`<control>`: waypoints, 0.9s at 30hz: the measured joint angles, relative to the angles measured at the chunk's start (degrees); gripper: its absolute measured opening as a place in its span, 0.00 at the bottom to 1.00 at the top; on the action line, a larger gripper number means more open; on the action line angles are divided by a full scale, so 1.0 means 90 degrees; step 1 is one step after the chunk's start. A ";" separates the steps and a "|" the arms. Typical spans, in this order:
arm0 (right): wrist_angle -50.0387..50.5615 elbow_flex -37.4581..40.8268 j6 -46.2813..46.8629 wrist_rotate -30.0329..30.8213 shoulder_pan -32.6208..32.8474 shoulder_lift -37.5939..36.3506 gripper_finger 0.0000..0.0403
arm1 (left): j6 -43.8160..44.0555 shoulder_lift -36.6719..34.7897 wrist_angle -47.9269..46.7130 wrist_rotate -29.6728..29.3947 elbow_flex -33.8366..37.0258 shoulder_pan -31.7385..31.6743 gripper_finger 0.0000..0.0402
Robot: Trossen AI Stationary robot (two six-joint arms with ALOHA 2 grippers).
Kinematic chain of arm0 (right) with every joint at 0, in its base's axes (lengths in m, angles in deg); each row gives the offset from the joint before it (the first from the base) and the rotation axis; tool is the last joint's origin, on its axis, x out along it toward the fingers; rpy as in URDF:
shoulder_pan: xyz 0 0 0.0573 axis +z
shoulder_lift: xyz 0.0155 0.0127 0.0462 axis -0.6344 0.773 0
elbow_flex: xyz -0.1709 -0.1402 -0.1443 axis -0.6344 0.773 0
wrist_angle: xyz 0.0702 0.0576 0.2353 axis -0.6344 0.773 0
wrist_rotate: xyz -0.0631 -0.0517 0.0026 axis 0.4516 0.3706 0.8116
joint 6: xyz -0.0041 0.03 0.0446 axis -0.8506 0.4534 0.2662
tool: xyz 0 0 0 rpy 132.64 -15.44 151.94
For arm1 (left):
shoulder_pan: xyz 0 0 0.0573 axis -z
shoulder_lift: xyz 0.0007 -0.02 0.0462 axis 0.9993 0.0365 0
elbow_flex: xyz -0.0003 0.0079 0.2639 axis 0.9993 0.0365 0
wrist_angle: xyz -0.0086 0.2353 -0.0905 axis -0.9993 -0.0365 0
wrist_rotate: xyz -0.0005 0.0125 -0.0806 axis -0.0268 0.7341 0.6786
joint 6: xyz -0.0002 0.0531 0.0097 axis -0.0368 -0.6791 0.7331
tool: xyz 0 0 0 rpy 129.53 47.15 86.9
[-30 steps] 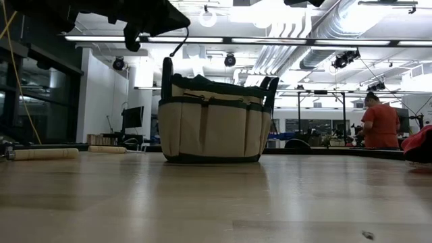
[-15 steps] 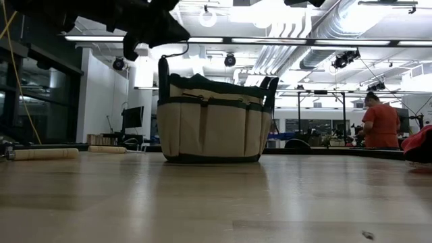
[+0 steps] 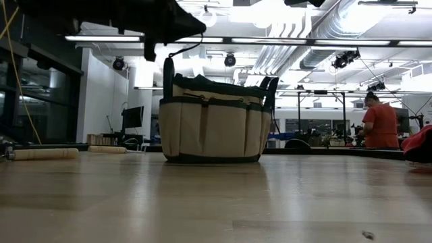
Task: Pick & Place Garden tools in Gardening bag
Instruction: Put the shear scissors into the gardening bag
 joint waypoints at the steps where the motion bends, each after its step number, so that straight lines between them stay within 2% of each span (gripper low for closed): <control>1: -0.0002 0.0000 -0.0021 0.0000 -0.0001 0.0000 0.34 | 0.0059 0.0000 -0.0041 0.0055 0.0000 -0.0077 0.00; 8: -0.0002 0.0000 -0.0040 0.0000 0.0000 0.0000 0.34 | -0.0006 0.0005 -0.0155 0.0063 0.0000 -0.0234 0.00; 14: -0.0005 0.0000 -0.0062 0.0000 0.0001 0.0000 0.34 | -0.0006 0.0002 -0.0478 0.0691 0.0000 -0.0672 0.00; 21: -0.0005 0.0000 -0.0084 0.0000 0.0001 0.0000 0.34 | -0.0021 0.0002 -0.0477 0.1722 0.0000 -0.1307 0.00; 27: -0.0005 0.0000 -0.0086 0.0000 -0.0001 0.0000 0.34 | -0.0076 -0.0010 -0.0479 0.2028 0.0000 -0.1692 0.00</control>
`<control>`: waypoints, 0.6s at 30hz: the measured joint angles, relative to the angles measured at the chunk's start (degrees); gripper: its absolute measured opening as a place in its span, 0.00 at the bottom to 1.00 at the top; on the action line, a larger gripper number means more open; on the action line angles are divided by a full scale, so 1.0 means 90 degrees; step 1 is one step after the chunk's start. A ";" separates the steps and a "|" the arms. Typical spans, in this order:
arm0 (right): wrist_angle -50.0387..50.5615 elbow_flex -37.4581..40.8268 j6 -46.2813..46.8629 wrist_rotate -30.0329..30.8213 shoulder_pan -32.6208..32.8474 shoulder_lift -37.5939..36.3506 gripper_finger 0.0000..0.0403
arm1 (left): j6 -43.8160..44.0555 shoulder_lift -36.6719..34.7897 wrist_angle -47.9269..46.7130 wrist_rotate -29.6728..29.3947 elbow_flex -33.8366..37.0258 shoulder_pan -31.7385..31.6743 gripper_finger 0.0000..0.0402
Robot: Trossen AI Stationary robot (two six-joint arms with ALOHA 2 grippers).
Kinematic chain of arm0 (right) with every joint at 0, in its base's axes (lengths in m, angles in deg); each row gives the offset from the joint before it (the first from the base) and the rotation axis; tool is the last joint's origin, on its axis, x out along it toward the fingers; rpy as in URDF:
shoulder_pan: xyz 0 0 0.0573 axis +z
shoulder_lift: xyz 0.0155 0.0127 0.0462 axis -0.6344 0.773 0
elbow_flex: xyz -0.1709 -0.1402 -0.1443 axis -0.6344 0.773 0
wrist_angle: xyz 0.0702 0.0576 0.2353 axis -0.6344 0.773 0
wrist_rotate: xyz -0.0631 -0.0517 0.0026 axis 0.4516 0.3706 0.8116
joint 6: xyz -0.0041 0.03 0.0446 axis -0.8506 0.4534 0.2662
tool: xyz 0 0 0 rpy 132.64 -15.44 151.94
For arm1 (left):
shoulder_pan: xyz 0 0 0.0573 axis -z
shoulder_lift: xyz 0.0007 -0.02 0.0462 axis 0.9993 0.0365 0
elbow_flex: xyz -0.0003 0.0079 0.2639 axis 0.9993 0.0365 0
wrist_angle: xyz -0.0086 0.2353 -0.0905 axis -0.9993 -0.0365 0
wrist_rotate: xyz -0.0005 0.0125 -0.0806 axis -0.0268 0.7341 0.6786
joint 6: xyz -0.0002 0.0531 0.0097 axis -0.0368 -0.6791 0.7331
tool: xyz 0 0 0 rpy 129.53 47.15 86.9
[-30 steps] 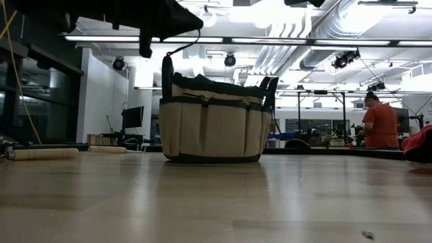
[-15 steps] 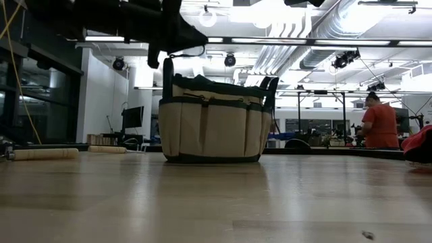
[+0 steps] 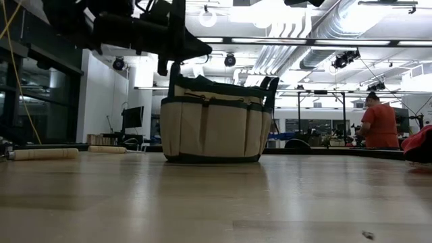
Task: Pick & Place Garden tools in Gardening bag
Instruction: Put the shear scissors into the gardening bag
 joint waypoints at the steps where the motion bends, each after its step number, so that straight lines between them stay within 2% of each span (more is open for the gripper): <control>1: 0.0000 0.0000 0.0000 0.0000 0.0000 0.0000 0.34 | 0.0000 -0.0004 0.0007 0.0023 0.0000 -0.0049 0.00; 7: -0.0004 0.0000 0.0000 0.0029 0.0002 0.0000 0.34 | -0.0001 -0.0007 -0.0003 0.0330 0.0000 -0.0339 0.00; 12: -0.0032 -0.0002 0.0002 0.0322 0.0002 0.0051 0.34 | -0.0002 -0.0007 -0.0110 0.0568 0.0000 -0.0663 0.00; 18: -0.0034 -0.0002 0.0018 0.0334 0.0000 0.0212 0.34 | -0.0002 -0.0007 -0.0094 0.1142 0.0000 -0.1219 0.00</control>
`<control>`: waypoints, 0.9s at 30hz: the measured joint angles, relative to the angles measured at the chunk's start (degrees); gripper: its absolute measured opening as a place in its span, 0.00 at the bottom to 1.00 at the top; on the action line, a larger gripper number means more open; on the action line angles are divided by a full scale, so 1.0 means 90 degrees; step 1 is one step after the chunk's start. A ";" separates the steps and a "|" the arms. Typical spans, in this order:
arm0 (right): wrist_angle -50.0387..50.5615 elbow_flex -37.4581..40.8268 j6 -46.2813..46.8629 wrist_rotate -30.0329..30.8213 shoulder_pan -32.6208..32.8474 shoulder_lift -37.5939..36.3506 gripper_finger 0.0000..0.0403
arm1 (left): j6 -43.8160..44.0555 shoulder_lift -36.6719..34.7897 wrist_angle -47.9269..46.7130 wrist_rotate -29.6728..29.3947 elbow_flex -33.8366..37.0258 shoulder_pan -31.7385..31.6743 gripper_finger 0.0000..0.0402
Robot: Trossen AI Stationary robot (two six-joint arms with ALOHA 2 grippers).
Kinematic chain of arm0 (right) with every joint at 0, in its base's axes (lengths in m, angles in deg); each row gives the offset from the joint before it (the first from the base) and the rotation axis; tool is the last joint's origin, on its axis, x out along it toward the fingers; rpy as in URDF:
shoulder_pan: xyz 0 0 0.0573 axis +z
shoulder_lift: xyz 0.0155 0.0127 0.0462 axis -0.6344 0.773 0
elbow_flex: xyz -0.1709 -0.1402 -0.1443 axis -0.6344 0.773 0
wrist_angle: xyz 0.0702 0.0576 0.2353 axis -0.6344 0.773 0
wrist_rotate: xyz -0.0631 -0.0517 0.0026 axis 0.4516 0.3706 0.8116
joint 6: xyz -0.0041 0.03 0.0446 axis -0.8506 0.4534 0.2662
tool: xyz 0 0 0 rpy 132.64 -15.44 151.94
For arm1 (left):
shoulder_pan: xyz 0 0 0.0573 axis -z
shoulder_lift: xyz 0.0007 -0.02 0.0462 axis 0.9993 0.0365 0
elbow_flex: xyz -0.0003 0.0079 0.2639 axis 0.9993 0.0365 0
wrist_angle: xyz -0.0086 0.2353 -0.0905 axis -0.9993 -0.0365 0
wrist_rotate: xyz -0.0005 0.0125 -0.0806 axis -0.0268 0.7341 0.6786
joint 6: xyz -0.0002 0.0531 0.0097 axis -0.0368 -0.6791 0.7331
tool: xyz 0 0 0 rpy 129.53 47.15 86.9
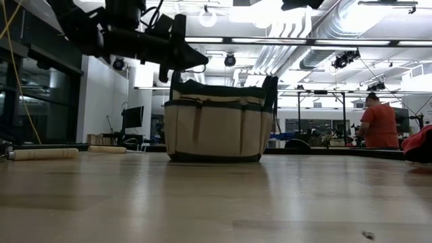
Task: Pick & Place Garden tools in Gardening bag
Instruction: Put the shear scissors into the gardening bag
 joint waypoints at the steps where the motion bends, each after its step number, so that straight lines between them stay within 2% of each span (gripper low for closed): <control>1: 0.0000 0.0002 -0.0001 0.0001 0.0000 0.0031 0.34 | 0.0000 0.0000 0.0002 0.0093 0.0000 -0.0089 0.00; 10: -0.0062 0.0002 -0.0072 0.0001 0.0000 0.0210 0.34 | 0.0000 0.0000 -0.0006 0.0862 0.0000 -0.0702 0.00; 16: -0.0148 0.0000 -0.0089 0.0001 -0.0002 0.0210 0.34 | 0.0000 0.0000 -0.0012 0.0904 0.0000 -0.0690 0.00; 22: -0.0143 0.0000 -0.0088 -0.0001 -0.0002 0.0210 0.34 | 0.0000 0.0000 -0.0013 0.1284 0.0000 -0.0690 0.01; 27: -0.0138 0.0000 -0.0088 -0.0001 0.0000 0.0210 0.34 | -0.0242 0.0000 0.0004 0.1582 0.0000 -0.0688 0.07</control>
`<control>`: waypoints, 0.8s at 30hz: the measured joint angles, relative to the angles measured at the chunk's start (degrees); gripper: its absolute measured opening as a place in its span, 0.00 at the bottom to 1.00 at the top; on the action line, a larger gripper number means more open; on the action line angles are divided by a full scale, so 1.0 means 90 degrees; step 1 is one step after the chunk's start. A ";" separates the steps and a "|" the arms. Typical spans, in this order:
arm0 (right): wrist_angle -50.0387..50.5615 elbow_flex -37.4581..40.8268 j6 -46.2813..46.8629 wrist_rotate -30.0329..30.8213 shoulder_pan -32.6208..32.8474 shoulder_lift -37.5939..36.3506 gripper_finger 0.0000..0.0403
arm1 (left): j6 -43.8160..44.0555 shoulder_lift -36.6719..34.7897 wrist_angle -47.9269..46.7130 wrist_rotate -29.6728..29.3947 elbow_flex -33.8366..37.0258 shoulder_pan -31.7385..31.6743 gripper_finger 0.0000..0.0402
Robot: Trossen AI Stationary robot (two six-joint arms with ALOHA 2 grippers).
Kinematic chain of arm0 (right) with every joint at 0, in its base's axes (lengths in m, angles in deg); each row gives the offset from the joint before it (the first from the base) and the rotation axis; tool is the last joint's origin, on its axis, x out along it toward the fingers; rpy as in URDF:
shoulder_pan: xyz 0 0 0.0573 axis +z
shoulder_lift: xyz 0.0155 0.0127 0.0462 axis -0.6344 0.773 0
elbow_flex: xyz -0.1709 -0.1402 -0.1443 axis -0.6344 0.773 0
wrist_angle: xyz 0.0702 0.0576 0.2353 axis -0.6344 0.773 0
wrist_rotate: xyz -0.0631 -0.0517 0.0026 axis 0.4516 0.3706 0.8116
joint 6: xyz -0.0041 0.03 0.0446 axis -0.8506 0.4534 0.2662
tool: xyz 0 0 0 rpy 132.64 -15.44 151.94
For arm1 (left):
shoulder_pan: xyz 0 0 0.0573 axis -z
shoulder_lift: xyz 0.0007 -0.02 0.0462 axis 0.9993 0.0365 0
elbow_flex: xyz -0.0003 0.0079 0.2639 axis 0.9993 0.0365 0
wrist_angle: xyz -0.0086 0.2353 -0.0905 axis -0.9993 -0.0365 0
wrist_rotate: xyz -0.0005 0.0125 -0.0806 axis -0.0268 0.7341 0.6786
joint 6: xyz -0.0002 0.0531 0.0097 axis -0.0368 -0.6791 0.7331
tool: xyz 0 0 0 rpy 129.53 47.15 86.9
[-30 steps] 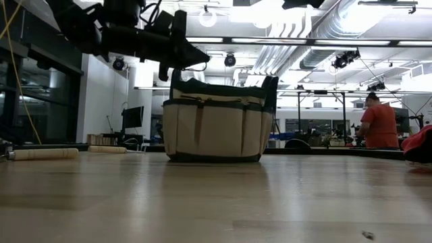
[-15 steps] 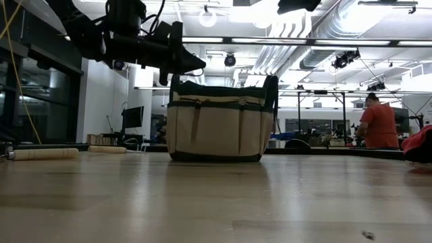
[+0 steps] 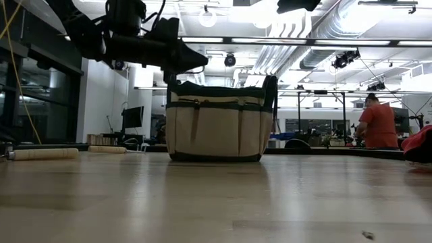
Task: Pick & Place Garden tools in Gardening bag
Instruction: Put the shear scissors into the gardening bag, then adjust the gardening bag on the table
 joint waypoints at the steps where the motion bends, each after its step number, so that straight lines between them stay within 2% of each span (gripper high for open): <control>1: 0.0000 0.0000 0.0000 0.0000 0.0000 0.0000 0.34 | -0.0029 0.0000 0.0000 0.0106 0.0000 -0.0002 0.10; 9: 0.0006 0.0000 -0.0088 0.0000 0.0000 0.0000 0.34 | -0.0130 -0.0208 -0.0021 0.0576 0.0002 0.0001 0.42; 13: 0.0016 0.0001 -0.0095 -0.0002 0.0000 0.0000 0.34 | 0.0011 -0.0540 -0.0203 0.0603 0.0002 -0.0002 0.53; 20: -0.0008 0.0047 -0.0095 -0.0024 0.0000 0.0024 0.34 | 0.0162 -0.1432 -0.1250 0.0590 0.0002 0.0059 0.54; 24: -0.0233 0.0418 -0.0125 -0.0066 0.0000 0.0027 0.34 | 0.0187 -0.2031 -0.2218 0.0059 0.0002 0.0360 0.51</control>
